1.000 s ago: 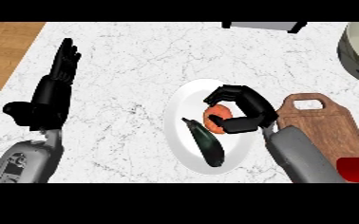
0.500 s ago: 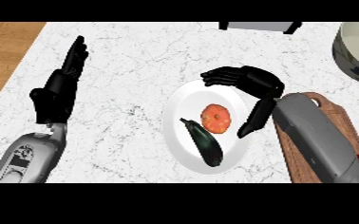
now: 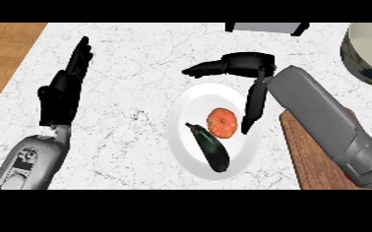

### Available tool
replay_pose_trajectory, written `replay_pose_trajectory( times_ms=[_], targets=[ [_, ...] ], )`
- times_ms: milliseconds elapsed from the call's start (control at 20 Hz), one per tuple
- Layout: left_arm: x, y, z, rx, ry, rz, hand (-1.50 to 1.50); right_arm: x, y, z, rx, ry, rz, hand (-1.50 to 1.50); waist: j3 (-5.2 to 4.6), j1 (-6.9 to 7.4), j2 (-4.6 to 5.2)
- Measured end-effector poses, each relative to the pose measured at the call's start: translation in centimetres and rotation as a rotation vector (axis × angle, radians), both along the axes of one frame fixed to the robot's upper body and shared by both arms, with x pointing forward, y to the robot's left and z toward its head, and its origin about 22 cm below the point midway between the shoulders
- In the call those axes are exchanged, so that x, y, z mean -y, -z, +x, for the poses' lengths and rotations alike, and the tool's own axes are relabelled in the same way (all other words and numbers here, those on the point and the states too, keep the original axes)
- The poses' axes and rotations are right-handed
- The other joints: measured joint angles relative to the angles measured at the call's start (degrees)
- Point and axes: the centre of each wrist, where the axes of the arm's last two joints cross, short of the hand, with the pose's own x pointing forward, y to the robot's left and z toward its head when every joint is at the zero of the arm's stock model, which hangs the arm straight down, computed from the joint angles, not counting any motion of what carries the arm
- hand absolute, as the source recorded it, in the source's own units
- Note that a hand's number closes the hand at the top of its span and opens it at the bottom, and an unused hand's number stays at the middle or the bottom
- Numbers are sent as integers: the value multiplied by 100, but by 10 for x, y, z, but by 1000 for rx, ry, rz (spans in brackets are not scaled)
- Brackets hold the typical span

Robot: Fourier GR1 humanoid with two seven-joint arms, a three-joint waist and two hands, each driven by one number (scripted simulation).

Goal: Pick the eggplant from the plate and place it in the bowl

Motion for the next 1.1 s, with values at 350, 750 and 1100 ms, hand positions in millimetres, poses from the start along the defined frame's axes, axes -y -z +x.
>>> replay_pose_trajectory(
  times_ms=[350, 750, 1100],
  targets=[
    [-3, 0, -1, -7, -19, 4, 0, -48, 1, -6, 94, -157, -142, -150, -7, -98, -37],
    [-12, 2, -7, -9, -39, 7, 0, -76, 19, -22, 185, -302, -266, -150, -11, -201, -72],
    [-8, -1, -7, -12, -48, 4, 0, -85, 49, -30, 265, -380, -396, -150, -13, -274, -89]
  ],
)
